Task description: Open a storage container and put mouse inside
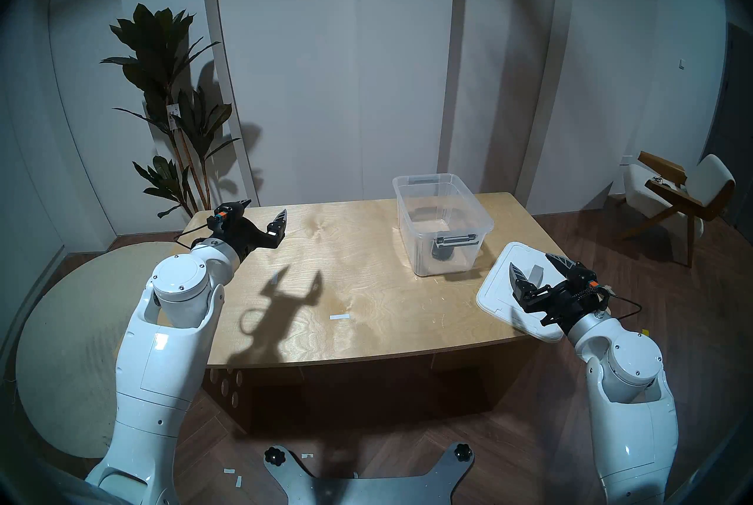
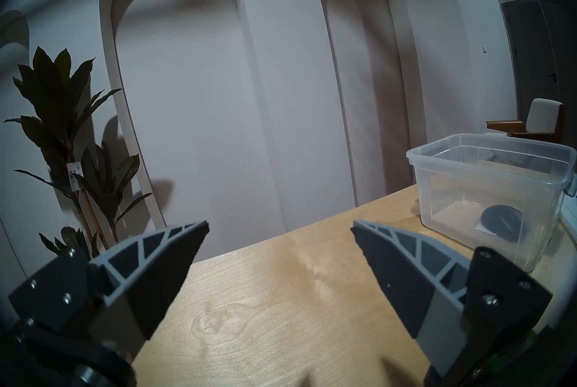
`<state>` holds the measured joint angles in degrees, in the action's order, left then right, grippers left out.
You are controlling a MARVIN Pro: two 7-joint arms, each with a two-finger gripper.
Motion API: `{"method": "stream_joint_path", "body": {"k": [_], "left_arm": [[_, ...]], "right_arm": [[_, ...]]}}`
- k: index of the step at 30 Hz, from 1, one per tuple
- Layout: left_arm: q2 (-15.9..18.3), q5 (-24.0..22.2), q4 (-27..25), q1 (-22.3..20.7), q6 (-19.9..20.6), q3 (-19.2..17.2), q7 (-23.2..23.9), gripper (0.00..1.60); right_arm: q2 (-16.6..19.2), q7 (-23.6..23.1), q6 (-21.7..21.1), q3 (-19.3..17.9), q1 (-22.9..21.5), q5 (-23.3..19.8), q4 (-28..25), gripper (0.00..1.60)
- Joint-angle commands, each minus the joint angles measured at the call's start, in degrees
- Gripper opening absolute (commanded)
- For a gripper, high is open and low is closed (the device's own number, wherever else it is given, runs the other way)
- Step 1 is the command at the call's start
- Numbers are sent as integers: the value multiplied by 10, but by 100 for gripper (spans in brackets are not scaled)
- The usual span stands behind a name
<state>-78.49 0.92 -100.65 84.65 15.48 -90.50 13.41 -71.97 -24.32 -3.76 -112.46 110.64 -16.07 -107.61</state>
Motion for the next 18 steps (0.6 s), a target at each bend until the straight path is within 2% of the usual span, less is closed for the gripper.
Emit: {"method": "stream_joint_path", "body": {"k": [1, 18], "left_arm": [[1, -3, -10, -8, -6, -1, 3, 160], [2, -3, -10, -8, -6, -1, 3, 160]], "right_arm": [[-1, 1, 6, 0, 0, 2, -13, 160], [-1, 1, 6, 0, 0, 1, -13, 160]]}}
